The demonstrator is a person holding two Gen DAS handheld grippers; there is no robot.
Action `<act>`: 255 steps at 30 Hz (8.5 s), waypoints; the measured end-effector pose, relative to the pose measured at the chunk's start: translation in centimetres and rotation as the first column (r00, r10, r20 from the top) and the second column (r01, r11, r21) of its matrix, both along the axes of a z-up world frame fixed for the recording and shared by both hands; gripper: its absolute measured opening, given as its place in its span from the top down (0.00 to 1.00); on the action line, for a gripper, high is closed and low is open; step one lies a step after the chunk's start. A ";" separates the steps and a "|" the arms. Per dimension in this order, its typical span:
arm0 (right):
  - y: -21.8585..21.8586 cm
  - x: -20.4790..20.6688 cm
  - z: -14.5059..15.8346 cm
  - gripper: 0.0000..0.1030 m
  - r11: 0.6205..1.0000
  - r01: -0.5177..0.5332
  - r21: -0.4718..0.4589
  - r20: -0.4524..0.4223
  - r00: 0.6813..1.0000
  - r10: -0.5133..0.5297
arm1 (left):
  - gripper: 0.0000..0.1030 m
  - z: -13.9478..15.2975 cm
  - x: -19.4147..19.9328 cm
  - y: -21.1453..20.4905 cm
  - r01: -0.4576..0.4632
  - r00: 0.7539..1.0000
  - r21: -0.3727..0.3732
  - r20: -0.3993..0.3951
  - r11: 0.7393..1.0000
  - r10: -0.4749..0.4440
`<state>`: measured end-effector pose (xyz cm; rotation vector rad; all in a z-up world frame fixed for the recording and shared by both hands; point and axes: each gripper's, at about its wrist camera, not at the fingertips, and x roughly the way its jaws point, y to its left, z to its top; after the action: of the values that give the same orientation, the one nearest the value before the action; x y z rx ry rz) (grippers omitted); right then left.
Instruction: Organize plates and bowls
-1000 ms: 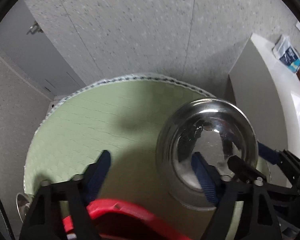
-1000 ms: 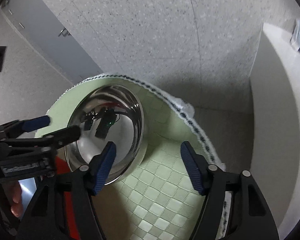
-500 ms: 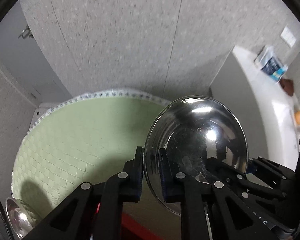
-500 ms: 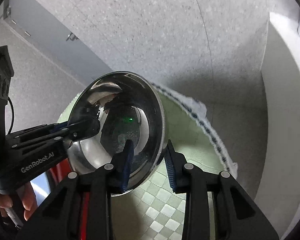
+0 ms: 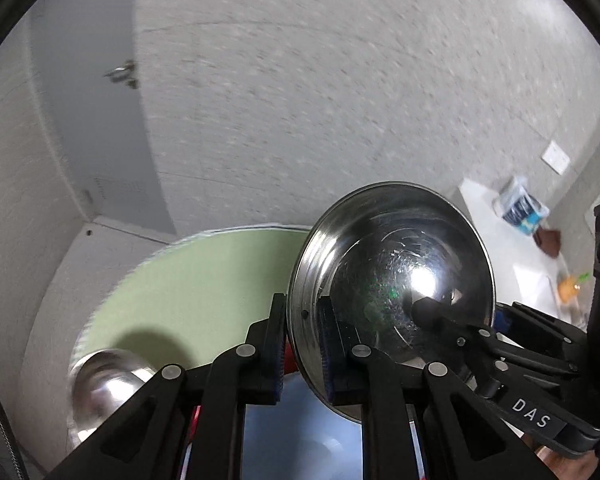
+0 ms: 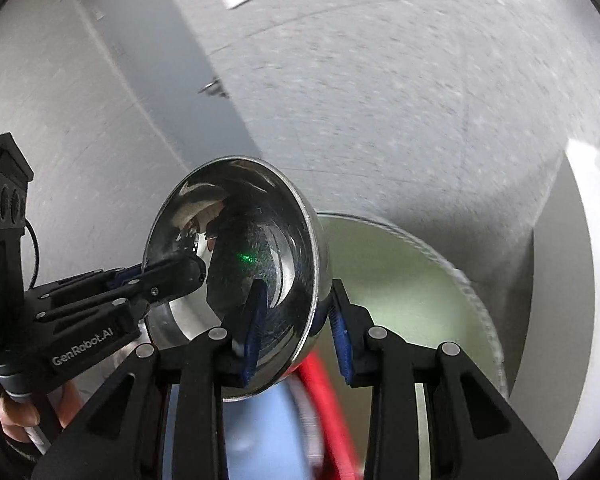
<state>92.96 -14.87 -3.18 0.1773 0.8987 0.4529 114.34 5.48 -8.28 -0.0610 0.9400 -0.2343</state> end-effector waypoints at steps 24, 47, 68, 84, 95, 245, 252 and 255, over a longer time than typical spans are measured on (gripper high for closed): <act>22.8 -3.4 -8.6 0.70 0.906 -0.279 -0.318 -0.175 0.957 0.233 | 0.89 -3.3 -8.0 19.0 -0.194 0.964 0.007 -0.181 0.981 0.192; 25.1 -4.2 -9.6 0.60 0.864 -0.295 -0.409 -0.221 0.950 0.220 | 0.84 -6.7 -5.6 21.6 -0.181 0.954 -0.066 -0.254 0.981 0.158; 23.6 -3.8 -7.9 0.55 0.917 -0.280 -0.285 -0.280 0.939 0.199 | 0.67 -5.8 -6.6 22.9 -0.224 0.941 -0.147 -0.290 0.964 0.174; 17.8 -10.4 -1.6 0.41 0.966 -0.168 -0.196 -0.072 0.985 0.157 | 0.26 1.8 -14.0 18.3 -0.253 0.967 -0.135 -0.072 0.958 0.245; 0.7 -17.1 0.7 0.29 0.986 -0.054 -0.156 0.059 0.996 0.064 | 0.09 4.7 -27.9 5.3 -0.329 0.933 -0.121 0.110 0.936 0.342; 23.7 1.9 -15.3 0.46 0.807 -0.541 -0.239 -0.457 0.796 0.398 | 0.54 -8.2 -6.8 21.5 -0.360 0.909 -0.191 -0.295 0.913 0.296; 23.0 1.8 -14.4 0.52 0.828 -0.516 -0.219 -0.421 0.816 0.397 | 0.63 -7.4 -6.8 21.7 -0.376 0.906 -0.175 -0.273 0.910 0.322; 22.9 1.6 -13.7 0.53 0.835 -0.514 -0.197 -0.409 0.817 0.406 | 0.63 -6.7 -7.1 22.1 -0.390 0.905 -0.180 -0.255 0.903 0.340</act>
<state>94.54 8.08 -16.90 -0.2631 1.3643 0.7500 107.21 27.61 -14.93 -0.4817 1.0965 0.0195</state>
